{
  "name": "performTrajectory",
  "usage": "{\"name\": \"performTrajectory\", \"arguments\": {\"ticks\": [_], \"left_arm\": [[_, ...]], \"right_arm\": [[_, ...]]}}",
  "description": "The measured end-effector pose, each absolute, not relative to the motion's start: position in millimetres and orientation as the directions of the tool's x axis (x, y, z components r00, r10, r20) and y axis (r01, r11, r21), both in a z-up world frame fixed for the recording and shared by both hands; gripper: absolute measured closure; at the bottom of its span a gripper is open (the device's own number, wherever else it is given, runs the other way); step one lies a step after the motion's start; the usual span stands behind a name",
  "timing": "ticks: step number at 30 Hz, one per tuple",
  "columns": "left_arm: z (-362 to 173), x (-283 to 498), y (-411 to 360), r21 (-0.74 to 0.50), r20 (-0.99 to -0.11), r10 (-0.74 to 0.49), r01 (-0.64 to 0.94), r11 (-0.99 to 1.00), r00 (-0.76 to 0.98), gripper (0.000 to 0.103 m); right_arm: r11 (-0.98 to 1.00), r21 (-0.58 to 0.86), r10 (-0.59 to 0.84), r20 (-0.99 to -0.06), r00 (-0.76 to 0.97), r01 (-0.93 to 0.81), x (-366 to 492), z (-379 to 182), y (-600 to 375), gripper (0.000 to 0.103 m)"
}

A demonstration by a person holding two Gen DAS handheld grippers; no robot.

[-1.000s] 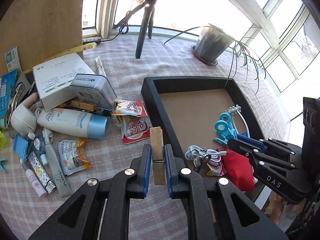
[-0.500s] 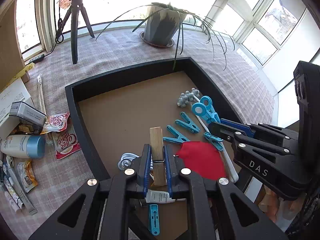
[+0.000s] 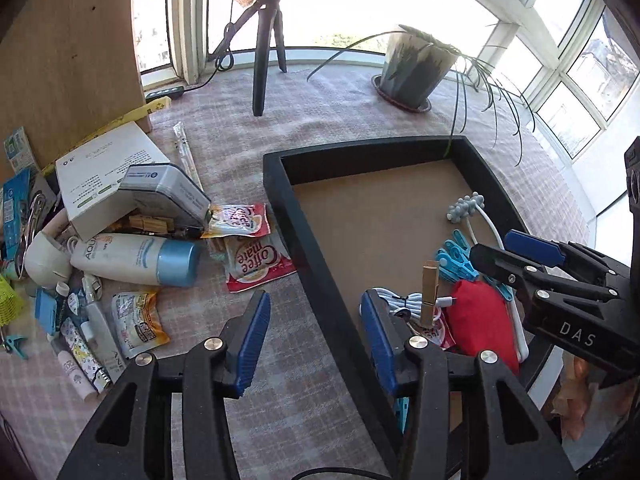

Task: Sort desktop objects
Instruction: 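Move both grippers back toward the cluttered items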

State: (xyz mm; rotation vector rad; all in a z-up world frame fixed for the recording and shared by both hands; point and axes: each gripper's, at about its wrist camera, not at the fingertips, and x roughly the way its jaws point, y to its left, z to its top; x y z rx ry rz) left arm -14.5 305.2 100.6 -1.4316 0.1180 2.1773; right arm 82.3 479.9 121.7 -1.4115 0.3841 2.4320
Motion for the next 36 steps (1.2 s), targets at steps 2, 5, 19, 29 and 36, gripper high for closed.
{"name": "performTrajectory", "arguments": {"ticks": [2, 5, 19, 29, 36], "left_arm": [[97, -22, 279, -0.211, -0.88, 0.358, -0.419, -0.883, -0.313, 0.058], [89, -29, 240, -0.19, -0.891, 0.311, -0.35, -0.917, -0.331, 0.058], [53, -53, 96, -0.223, -0.914, 0.216, -0.021, -0.975, -0.343, 0.059], [31, -59, 81, -0.263, -0.922, 0.239, 0.039, -0.964, -0.303, 0.06], [18, -60, 83, -0.253, -0.931, 0.232, 0.038, -0.967, -0.283, 0.063]], "right_arm": [[-0.933, 0.087, 0.099, -0.871, -0.481, -0.349, 72, 123, 465, 0.048], [-0.954, 0.101, 0.053, -0.868, -0.494, -0.281, 55, 125, 440, 0.048], [-0.983, 0.179, -0.151, -0.89, -0.429, -0.027, -15, 103, 330, 0.048], [-0.964, 0.264, -0.243, -0.914, -0.325, -0.021, -56, 63, 292, 0.048], [-0.961, 0.273, -0.251, -0.924, -0.287, -0.039, -71, 46, 285, 0.048]]}}
